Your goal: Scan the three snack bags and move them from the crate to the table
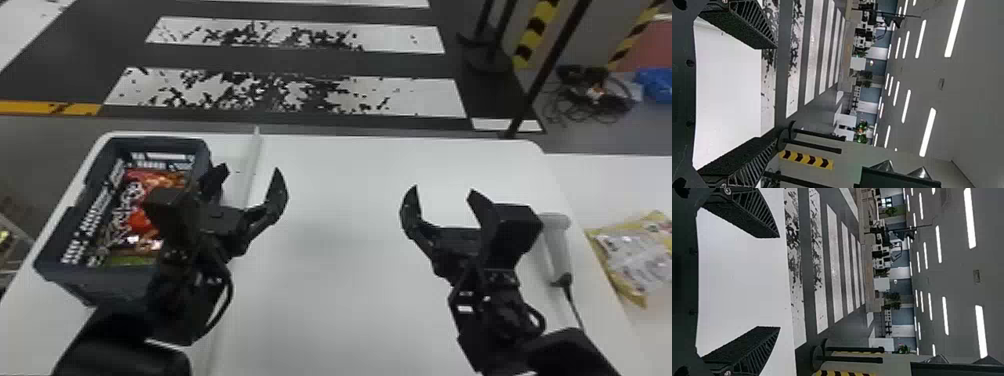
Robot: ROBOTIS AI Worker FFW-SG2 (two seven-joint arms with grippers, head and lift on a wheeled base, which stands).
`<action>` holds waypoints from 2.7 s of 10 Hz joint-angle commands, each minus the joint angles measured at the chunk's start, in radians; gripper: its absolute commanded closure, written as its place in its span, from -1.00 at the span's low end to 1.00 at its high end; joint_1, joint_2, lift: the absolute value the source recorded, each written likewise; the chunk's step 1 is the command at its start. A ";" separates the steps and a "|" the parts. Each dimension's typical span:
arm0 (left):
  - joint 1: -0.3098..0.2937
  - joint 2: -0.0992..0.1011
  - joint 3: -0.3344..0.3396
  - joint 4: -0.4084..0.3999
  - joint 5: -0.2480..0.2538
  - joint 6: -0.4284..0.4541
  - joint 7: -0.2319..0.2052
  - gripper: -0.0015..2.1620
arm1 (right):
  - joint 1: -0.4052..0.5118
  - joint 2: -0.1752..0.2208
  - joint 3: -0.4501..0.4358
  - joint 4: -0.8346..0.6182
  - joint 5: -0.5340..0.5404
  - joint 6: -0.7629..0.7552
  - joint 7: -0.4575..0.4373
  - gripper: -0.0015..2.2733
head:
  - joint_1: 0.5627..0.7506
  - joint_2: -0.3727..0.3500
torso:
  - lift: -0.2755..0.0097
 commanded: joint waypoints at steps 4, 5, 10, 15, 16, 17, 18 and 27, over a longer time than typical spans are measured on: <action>-0.009 0.046 0.212 -0.160 0.053 0.250 -0.042 -0.97 | 0.009 -0.024 -0.028 0.007 0.003 -0.002 -0.008 -0.95 | 0.41 0.10 | 0.50; -0.020 0.080 0.263 -0.160 0.095 0.278 -0.054 -0.96 | 0.009 -0.028 -0.028 0.010 0.008 -0.002 -0.008 -0.95 | 0.41 0.17 | 0.50; -0.138 0.155 0.413 -0.148 0.168 0.759 -0.060 -0.92 | -0.023 -0.043 0.012 0.073 0.033 0.007 -0.008 -0.95 | 0.41 0.56 | 0.50; -0.373 0.163 0.370 -0.126 0.145 1.514 -0.007 -0.87 | -0.017 -0.068 0.019 0.090 0.034 -0.014 -0.008 -0.95 | 0.41 0.59 | 0.50; -0.417 0.183 0.347 -0.091 0.145 1.569 0.010 -0.87 | -0.011 -0.071 0.019 0.095 0.034 -0.033 -0.008 -0.95 | 0.41 0.61 | 0.50; -0.451 0.201 0.327 -0.051 0.139 1.578 0.016 -0.87 | -0.006 -0.076 0.018 0.095 0.033 -0.042 -0.008 -0.95 | 0.41 0.63 | 0.50; -0.482 0.221 0.313 -0.016 0.124 1.575 0.016 -0.87 | -0.004 -0.079 0.016 0.095 0.031 -0.042 -0.008 -0.95 | 0.41 0.64 | 0.50; -0.531 0.190 0.261 0.193 0.092 1.450 -0.033 -0.87 | -0.046 -0.102 0.059 0.131 0.057 -0.060 -0.022 -0.95 | 0.41 0.65 | 0.50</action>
